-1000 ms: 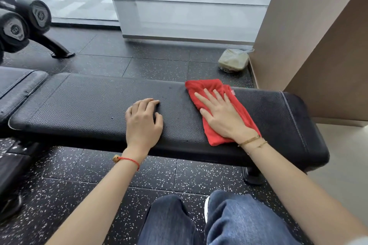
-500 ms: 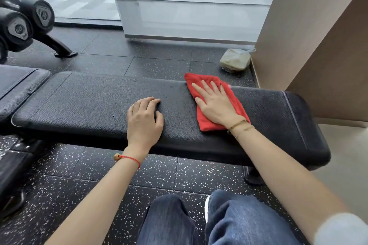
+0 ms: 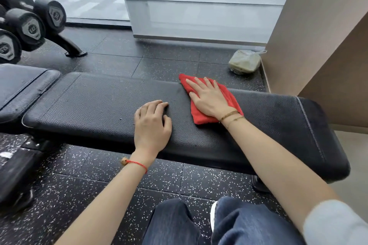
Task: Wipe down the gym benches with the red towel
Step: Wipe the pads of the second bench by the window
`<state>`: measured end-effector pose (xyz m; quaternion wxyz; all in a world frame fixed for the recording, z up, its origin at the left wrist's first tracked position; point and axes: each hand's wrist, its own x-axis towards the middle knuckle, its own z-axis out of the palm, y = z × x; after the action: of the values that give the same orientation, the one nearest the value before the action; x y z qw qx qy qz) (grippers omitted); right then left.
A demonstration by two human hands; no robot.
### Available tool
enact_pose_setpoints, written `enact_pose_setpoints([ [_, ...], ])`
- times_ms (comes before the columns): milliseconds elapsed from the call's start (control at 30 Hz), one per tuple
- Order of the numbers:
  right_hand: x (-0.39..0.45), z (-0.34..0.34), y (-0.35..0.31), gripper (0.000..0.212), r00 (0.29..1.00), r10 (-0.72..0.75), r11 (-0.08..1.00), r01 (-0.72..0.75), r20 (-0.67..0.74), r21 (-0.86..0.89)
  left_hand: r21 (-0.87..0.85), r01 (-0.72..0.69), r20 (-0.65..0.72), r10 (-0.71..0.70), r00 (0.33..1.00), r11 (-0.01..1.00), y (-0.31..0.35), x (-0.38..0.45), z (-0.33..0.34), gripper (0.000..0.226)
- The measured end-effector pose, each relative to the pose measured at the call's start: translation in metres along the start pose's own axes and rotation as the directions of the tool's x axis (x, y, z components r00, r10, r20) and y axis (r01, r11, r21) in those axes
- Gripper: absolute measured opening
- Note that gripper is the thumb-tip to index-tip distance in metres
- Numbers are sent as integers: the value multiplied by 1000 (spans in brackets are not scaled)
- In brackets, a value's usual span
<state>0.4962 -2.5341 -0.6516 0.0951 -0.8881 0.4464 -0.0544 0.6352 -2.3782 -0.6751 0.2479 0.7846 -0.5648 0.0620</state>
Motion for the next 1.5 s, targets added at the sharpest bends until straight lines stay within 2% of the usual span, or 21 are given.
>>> enact_pose_setpoints([
  [133, 3, 9, -33, 52, 986, -167, 986, 167, 18, 12, 6, -3, -4, 3, 1000, 1000, 0, 1, 1, 43],
  [267, -29, 11, -14, 52, 954, -299, 954, 300, -23, 29, 2, -11, -18, 11, 1000, 1000, -4, 2, 2, 43],
  [333, -36, 8, 8, 52, 967, -251, 967, 253, -37, 27, -4, -14, -19, 14, 1000, 1000, -5, 1, 3, 43],
  [400, -28, 2, 27, 52, 991, -127, 992, 127, -39, 16, -7, -16, -17, 16, 1000, 1000, -4, 0, 3, 42],
  [467, -13, -3, 28, 52, 1000, -7, 1000, 7, -20, 1, -4, -13, -13, 13, 1000, 1000, -3, 0, 2, 42],
  [533, -4, -3, 15, 53, 999, 33, 999, -33, -15, -14, 0, -6, -10, 6, 1000, 1000, -2, 0, 2, 42],
  [600, -13, 0, 2, 53, 1000, -12, 1000, 12, -10, 0, -3, -4, -7, 4, 1000, 1000, -1, 0, 1, 42],
  [767, -89, 4, -3, 54, 966, -249, 968, 248, -68, -30, -11, -9, 2, 9, 1000, 1000, -2, 0, 0, 43],
  [833, -109, 1, 11, 53, 967, -246, 969, 245, -69, -23, -23, -10, 2, 10, 1000, 1000, -2, -1, 0, 43],
  [900, -109, -3, 30, 52, 986, -150, 989, 150, -77, -6, -27, -14, 1, 14, 1000, 1000, -2, -1, 0, 43],
  [967, -93, -6, 42, 52, 997, 8, 1000, -7, -78, 13, -24, -18, 5, 18, 1000, 1000, -2, -2, 0, 42],
  [1067, -65, -8, 32, 53, 986, 153, 988, -154, -67, -3, -28, -15, -1, 15, 1000, 1000, -2, -2, -1, 42],
  [1133, -61, -4, 13, 54, 991, 121, 993, -122, -53, -4, -28, -14, -6, 14, 1000, 1000, -2, -2, 0, 43],
  [1233, -83, 6, -16, 55, 997, -61, 998, 60, -46, -33, -34, -7, -18, 6, 1000, 999, 0, -2, 1, 44],
  [1333, -118, 11, -20, 55, 970, -238, 970, 237, -39, -46, -34, -8, -12, 8, 1000, 999, 0, -2, 2, 45],
  [1400, -132, 7, -5, 54, 969, -243, 970, 243, -42, -8, -38, -9, -7, 9, 1000, 999, 0, -2, 1, 46],
  [1500, -125, 0, 23, 53, 994, -78, 997, 77, -81, -15, -40, -14, -3, 14, 1000, 999, 1, -2, 1, 45],
])
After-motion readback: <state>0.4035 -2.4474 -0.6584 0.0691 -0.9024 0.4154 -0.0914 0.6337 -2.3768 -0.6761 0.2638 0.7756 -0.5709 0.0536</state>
